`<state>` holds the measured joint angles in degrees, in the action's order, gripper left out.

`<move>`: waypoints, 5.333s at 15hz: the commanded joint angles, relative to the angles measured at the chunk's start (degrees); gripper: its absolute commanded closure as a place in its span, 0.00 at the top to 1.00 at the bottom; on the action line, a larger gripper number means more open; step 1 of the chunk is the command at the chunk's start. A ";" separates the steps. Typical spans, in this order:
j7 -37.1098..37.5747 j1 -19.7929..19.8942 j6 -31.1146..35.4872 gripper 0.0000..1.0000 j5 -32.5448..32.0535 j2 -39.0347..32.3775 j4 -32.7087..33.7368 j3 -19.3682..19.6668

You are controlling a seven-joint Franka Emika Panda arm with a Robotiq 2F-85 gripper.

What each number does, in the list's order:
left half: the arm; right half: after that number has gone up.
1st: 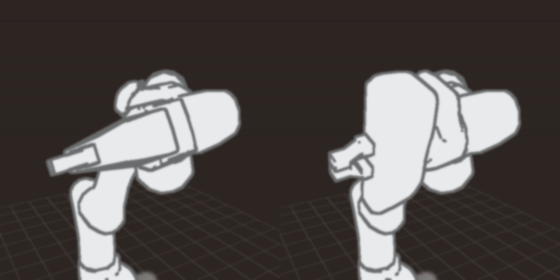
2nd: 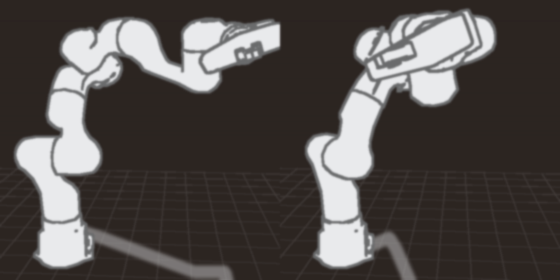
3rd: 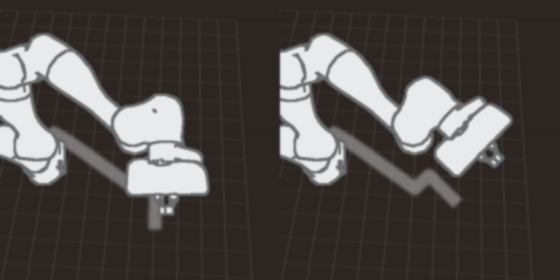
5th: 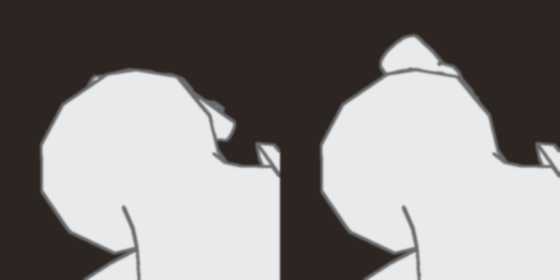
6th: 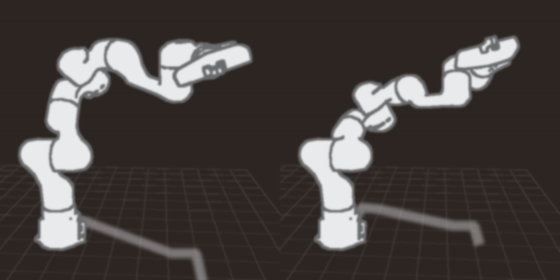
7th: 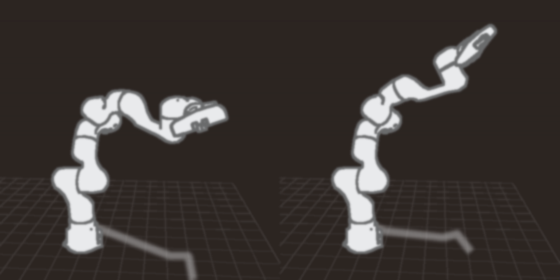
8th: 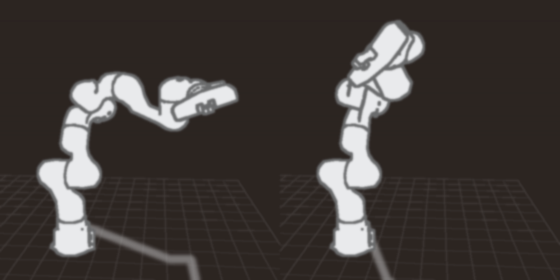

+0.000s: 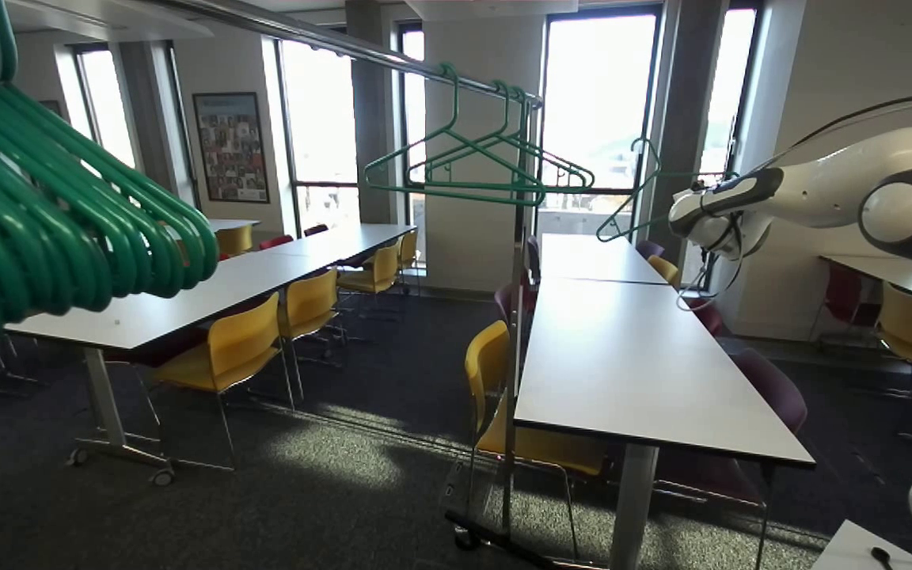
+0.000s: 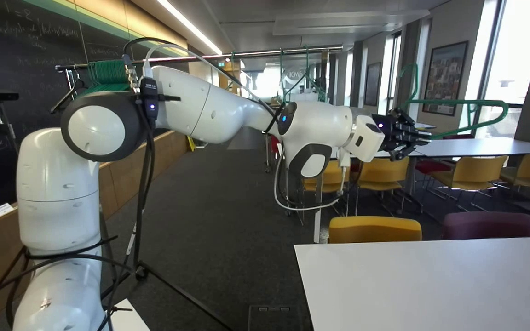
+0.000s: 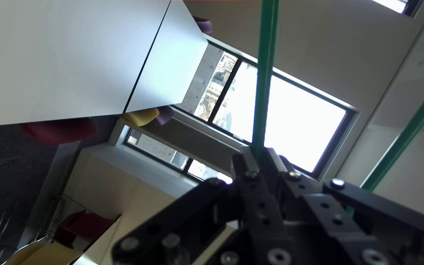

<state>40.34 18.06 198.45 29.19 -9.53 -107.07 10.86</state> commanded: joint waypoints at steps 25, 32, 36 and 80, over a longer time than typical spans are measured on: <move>-0.42 -4.83 -0.01 0.03 -1.01 -2.96 2.10 -0.26; -6.47 -6.54 -0.01 0.03 -0.95 -3.36 12.57 -1.69; -9.33 -7.37 -0.15 0.03 -0.46 -4.38 18.98 -2.75; -19.03 -78.97 -0.01 0.03 43.93 -20.13 17.34 67.25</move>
<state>21.60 -56.53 198.44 70.88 -28.40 -88.68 73.73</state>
